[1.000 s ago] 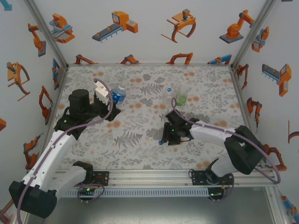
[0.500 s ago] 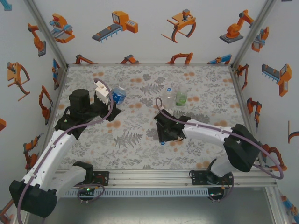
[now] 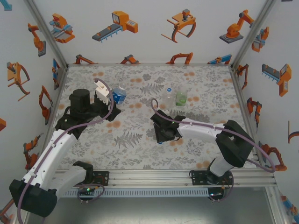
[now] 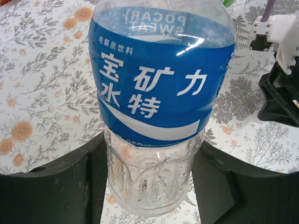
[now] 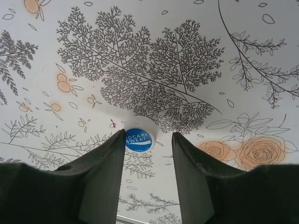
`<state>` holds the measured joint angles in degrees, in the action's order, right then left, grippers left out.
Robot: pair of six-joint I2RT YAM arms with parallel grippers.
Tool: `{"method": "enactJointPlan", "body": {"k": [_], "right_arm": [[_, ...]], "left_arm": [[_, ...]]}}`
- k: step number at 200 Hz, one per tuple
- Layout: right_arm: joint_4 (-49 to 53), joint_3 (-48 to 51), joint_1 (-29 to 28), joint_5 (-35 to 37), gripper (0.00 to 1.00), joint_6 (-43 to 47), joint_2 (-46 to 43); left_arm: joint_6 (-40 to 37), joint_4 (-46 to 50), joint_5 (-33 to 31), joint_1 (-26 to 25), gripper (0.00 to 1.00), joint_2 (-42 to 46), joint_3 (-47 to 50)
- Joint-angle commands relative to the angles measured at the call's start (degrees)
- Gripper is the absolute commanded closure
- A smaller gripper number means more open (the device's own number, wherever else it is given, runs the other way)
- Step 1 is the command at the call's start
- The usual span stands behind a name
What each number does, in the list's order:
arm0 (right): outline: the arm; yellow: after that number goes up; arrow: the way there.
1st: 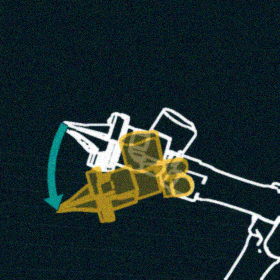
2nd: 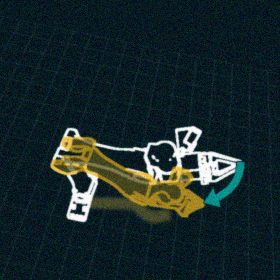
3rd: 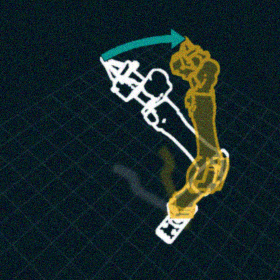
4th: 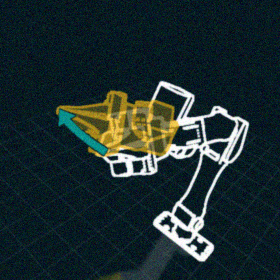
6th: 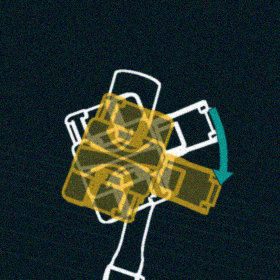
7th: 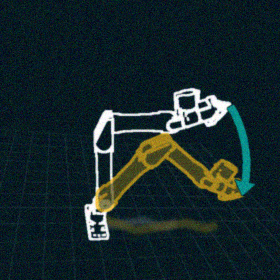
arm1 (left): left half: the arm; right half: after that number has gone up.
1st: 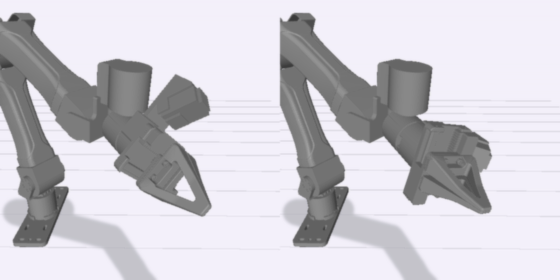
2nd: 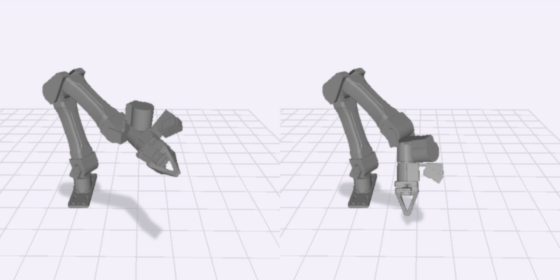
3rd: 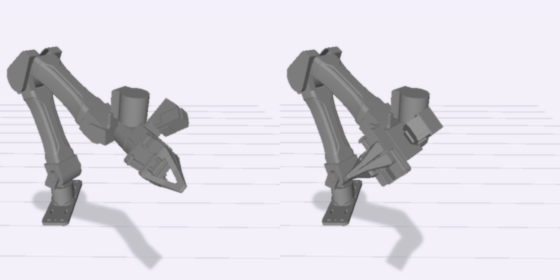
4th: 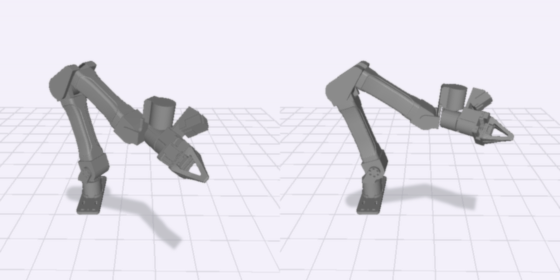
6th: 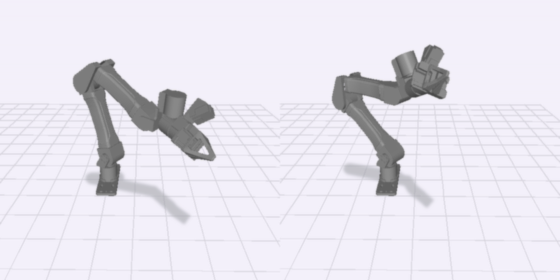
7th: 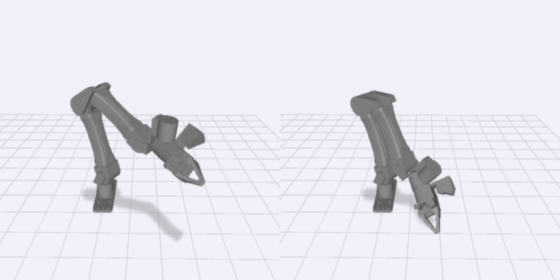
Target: Screw on the bottle caps
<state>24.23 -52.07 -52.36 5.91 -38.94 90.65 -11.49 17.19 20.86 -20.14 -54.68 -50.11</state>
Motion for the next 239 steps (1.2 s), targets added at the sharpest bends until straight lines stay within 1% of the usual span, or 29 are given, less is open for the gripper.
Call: {"method": "enactJointPlan", "body": {"k": [1, 38, 95, 161, 193, 239], "right_arm": [[2.20, -1.58, -0.55, 1.66, 0.57, 0.35, 0.06], [2.23, -2.77, -0.64, 1.69, 0.57, 0.54, -1.19], [1.19, -3.42, -0.84, -1.43, 0.56, 0.53, 2.49], [1.44, -3.69, -1.05, -0.67, 0.63, 0.69, 4.14], [2.11, -4.00, -1.07, -0.41, 0.65, 0.70, 4.42], [2.84, -4.24, -1.09, 0.62, 0.69, 0.66, 2.61]], "left_arm": [[-0.33, -1.05, 1.11, 0.29, 1.00, 0.13, -0.65], [-0.38, -0.88, 1.02, 0.33, 1.00, 0.18, -0.63], [-0.48, -0.86, 0.85, 0.34, 1.00, 0.35, -0.63], [-0.46, -0.84, 0.93, 0.31, 1.00, 0.38, -0.61], [-0.47, -0.80, 1.02, 0.35, 1.00, 0.43, -0.62], [-0.86, -0.76, 1.83, 0.28, 1.00, 0.00, -0.69]]}}
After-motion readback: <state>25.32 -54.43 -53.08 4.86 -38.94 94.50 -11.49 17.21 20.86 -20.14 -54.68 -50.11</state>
